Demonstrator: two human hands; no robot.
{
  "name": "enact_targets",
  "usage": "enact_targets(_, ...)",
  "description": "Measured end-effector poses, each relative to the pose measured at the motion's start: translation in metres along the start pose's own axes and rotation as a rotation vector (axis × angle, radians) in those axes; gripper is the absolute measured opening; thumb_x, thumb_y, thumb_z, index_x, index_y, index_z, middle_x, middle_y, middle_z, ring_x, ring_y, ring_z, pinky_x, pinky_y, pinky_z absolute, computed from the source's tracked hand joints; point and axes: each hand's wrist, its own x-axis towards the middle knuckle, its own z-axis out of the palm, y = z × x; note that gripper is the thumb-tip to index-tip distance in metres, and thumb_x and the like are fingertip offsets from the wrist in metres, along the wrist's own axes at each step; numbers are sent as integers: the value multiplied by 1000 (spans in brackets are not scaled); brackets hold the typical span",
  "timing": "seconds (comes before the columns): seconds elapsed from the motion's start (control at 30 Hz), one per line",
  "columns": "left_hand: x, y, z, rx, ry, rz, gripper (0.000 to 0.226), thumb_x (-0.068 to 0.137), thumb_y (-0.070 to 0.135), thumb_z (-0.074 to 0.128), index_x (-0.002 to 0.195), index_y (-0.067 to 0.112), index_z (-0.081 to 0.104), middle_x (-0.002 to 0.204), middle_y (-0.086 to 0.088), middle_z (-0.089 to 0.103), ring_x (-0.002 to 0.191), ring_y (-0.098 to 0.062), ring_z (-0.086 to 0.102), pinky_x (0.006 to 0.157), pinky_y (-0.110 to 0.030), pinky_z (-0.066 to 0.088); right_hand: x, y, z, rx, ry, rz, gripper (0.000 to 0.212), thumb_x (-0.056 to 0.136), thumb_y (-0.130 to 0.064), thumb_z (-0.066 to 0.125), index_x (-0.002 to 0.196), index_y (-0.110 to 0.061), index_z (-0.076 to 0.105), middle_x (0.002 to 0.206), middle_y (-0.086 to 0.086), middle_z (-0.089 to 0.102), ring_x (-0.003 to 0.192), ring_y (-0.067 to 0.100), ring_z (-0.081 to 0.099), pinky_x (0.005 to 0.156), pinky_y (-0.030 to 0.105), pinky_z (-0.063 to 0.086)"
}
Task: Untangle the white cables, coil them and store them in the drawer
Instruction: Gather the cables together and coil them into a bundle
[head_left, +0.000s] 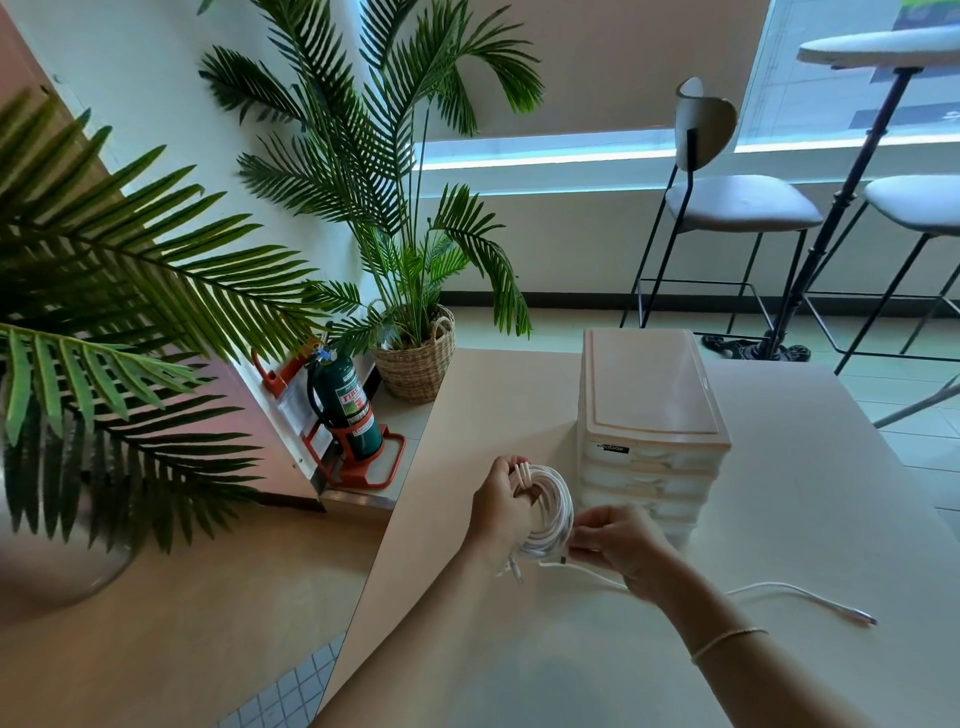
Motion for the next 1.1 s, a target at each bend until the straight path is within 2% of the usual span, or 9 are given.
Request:
enact_targets(0.13, 0, 0, 0, 6, 27, 16, 24, 89, 4, 58, 101, 22, 48, 97, 4, 58, 91, -12, 54, 78, -16, 38, 1, 2, 0, -86, 45, 73, 14, 79, 1, 69, 66, 4, 63, 49, 10, 63, 42, 14, 63, 44, 21, 54)
enact_targets(0.23, 1, 1, -1, 19, 32, 38, 23, 89, 4, 57, 106, 19, 50, 100, 2, 58, 93, -13, 54, 80, -16, 38, -1, 2, 2, -68, 8, 104, 17, 85, -4, 64, 70, 4, 62, 53, 11, 63, 45, 18, 65, 43, 23, 53)
enact_targets(0.33, 1, 2, 1, 61, 56, 66, 25, 90, 4, 56, 113, 12, 52, 99, 3, 57, 93, -12, 53, 77, -14, 36, -2, 3, 6, 38, -22, 125, 21, 90, -2, 56, 70, 4, 58, 52, 12, 65, 45, 18, 66, 43, 24, 55)
enact_targets(0.47, 1, 3, 1, 71, 94, 79, 26, 89, 3, 56, 114, 9, 52, 99, 3, 56, 92, -12, 52, 77, -14, 35, -5, 2, 7, 143, -51, 137, 18, 88, 5, 53, 72, 7, 61, 59, 16, 68, 51, 20, 68, 50, 25, 58)
enact_targets(0.57, 2, 2, 1, 66, 99, 77, 26, 89, 4, 56, 114, 10, 52, 100, 3, 56, 94, -14, 54, 79, -16, 37, -5, 2, 8, 160, -56, 146, 15, 81, 12, 54, 71, 10, 64, 66, 21, 69, 56, 23, 69, 54, 25, 59)
enact_targets(0.67, 2, 4, 2, 68, 97, 92, 25, 89, 3, 57, 112, 10, 53, 99, 4, 56, 94, -14, 53, 79, -17, 37, -6, 0, 10, 138, -57, 148, 11, 80, 8, 56, 73, 9, 65, 69, 21, 70, 58, 24, 70, 54, 25, 58)
enact_targets(0.83, 2, 2, 1, 59, 84, 87, 26, 89, 3, 56, 114, 10, 53, 100, 4, 57, 93, -12, 53, 80, -17, 38, -6, -2, 13, -39, -28, 95, 16, 84, 3, 61, 69, -1, 59, 67, 16, 70, 56, 19, 69, 53, 25, 58)
enact_targets(1.0, 0, 0, -3, 14, 25, 34, 27, 87, 3, 59, 108, 19, 51, 99, 3, 58, 92, -11, 54, 76, -12, 36, -11, -16, -5, -377, -152, 115, 10, 83, -16, 69, 78, -9, 63, 74, 5, 70, 58, 12, 65, 54, 24, 54)
enact_targets(1.1, 0, -3, -6, 23, 10, 26, 27, 87, 3, 60, 102, 21, 47, 98, 1, 59, 91, -12, 54, 73, -10, 36, -8, -25, -14, -504, -59, 74, 12, 80, -16, 72, 86, -10, 63, 79, 5, 66, 64, 15, 62, 57, 26, 53)
